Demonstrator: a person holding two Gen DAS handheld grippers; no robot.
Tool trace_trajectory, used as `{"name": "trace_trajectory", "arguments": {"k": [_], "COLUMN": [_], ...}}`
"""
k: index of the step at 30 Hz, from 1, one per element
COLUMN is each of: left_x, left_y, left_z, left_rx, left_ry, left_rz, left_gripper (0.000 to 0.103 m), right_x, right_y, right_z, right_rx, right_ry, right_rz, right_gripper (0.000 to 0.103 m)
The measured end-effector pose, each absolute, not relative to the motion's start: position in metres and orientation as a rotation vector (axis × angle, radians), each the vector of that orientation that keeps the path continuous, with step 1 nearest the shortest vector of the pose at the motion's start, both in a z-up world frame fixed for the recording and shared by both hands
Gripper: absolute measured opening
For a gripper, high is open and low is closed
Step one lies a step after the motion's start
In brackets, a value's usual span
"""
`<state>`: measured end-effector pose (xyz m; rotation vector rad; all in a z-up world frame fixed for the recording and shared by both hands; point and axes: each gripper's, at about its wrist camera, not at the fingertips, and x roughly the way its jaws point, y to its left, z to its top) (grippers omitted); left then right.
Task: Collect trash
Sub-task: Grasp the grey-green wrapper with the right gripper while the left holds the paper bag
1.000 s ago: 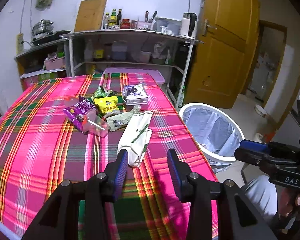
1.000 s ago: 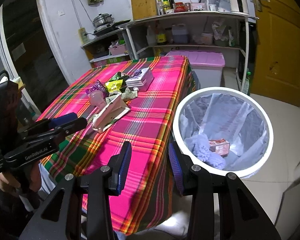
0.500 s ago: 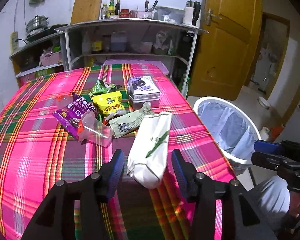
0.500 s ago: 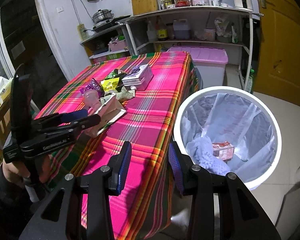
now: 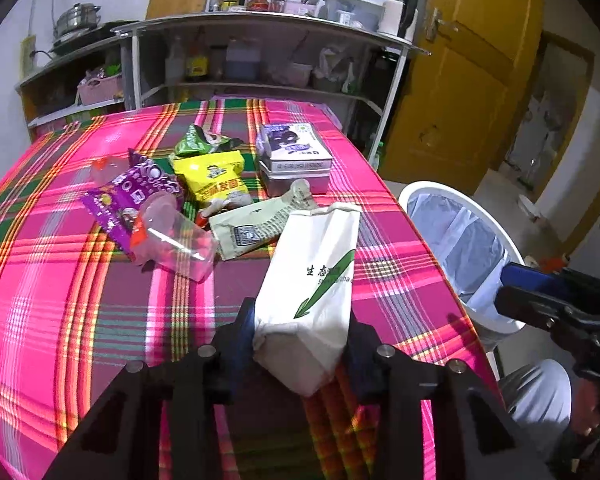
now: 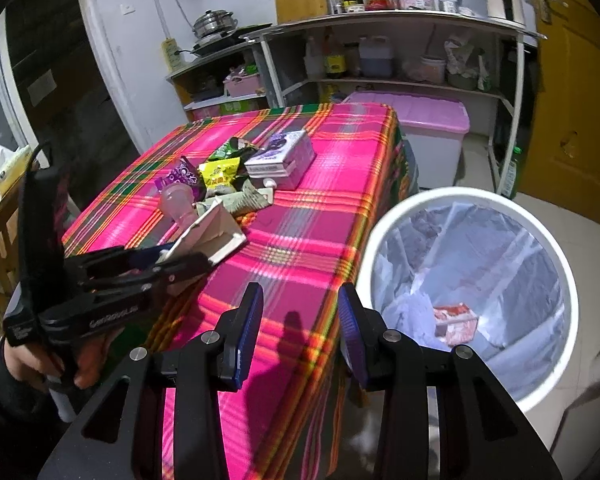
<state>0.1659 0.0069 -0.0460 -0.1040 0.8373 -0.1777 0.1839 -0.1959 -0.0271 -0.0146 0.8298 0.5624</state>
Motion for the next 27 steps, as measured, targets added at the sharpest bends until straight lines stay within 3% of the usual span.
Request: {"name": "trace_trajectory", "arguments": {"k": [27], "left_x": [0.126], "left_y": [0.089], "left_z": [-0.026], "left_rx": [-0.249], "left_ry": [0.721], "left_rz": [-0.074], "left_gripper": [0.038], "right_x": [0.288], "right_y": [-0.082], "right_z": [-0.043], "right_rx": [-0.200], "right_ry": [0.868], "right_rz": [0.790], "right_gripper": [0.040]}}
